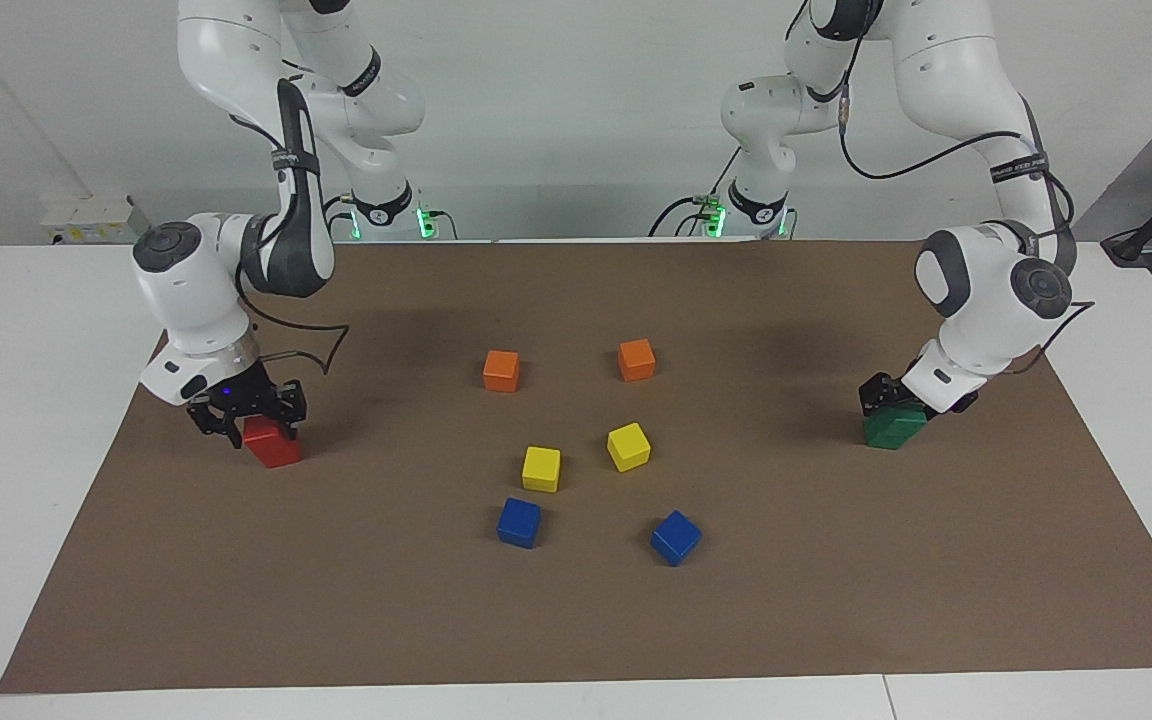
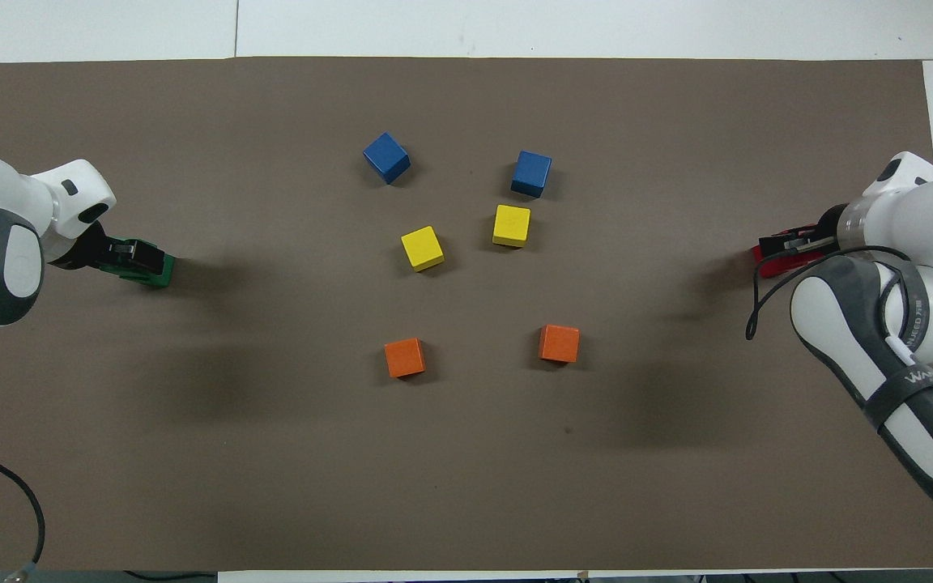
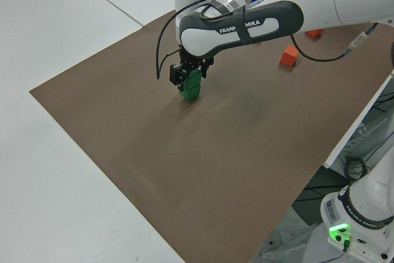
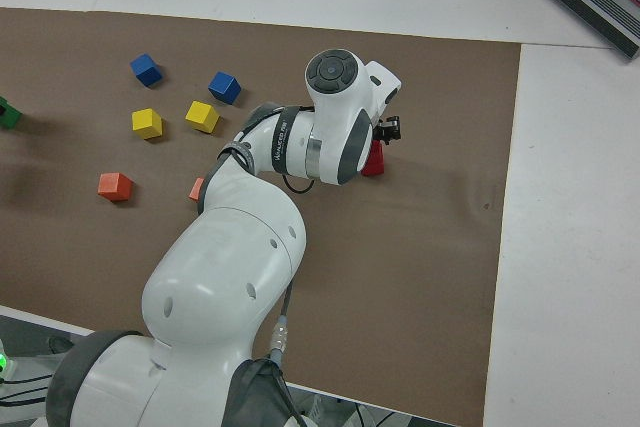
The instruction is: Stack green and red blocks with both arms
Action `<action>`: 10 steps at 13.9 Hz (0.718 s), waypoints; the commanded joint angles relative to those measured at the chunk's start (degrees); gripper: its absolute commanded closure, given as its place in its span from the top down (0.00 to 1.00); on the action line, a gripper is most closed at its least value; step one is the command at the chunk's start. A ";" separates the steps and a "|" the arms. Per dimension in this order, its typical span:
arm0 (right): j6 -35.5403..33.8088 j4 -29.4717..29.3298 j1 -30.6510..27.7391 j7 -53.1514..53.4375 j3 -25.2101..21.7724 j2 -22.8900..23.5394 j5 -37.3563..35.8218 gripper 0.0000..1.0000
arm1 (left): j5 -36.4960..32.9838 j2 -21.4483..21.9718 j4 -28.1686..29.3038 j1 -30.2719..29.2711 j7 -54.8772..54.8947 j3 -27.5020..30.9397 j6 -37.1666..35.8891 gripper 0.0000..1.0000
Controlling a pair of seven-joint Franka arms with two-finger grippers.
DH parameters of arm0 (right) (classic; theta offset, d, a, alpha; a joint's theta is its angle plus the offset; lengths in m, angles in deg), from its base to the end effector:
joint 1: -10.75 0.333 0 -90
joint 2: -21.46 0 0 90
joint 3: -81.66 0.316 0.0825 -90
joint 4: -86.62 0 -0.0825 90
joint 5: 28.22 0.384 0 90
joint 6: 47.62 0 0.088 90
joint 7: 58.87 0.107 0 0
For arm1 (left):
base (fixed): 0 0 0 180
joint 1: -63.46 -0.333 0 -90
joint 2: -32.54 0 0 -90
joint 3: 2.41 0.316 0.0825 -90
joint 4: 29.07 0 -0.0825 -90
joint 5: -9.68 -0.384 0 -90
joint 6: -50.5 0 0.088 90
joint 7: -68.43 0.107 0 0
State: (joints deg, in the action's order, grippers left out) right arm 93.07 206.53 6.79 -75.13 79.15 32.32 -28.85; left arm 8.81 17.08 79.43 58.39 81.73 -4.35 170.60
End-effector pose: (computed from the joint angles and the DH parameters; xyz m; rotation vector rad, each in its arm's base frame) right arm 0.5867 -0.0659 0.3494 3.0687 0.2774 0.2576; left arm 0.6079 0.0349 0.3569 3.1207 -0.2889 -0.1051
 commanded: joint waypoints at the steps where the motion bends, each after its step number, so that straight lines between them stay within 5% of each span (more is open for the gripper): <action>1: 0.82 1.21 -0.79 -1.76 0.67 -1.36 1.42 1.00 | -0.71 5.17 -2.31 -0.21 -0.11 0.01 -7.99 1.00; 3: -1.63 -0.80 -0.44 -2.02 0.67 -1.54 1.42 1.00 | -0.62 7.72 -5.39 0.41 -1.51 -0.16 -14.51 1.00; 7: -25.06 -17.12 1.66 -1.32 0.84 -3.29 1.33 1.00 | -0.19 14.30 -5.59 2.34 -10.57 -0.95 -21.56 1.00; 10: -34.58 -21.55 4.21 -1.23 0.84 -7.67 0.37 1.00 | -0.10 17.57 -3.04 3.49 -11.71 -0.43 -22.37 1.00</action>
State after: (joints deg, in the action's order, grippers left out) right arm 63.02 186.92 9.79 -75.13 79.90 26.95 -28.77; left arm 8.82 31.97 73.23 60.94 71.47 -5.78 147.93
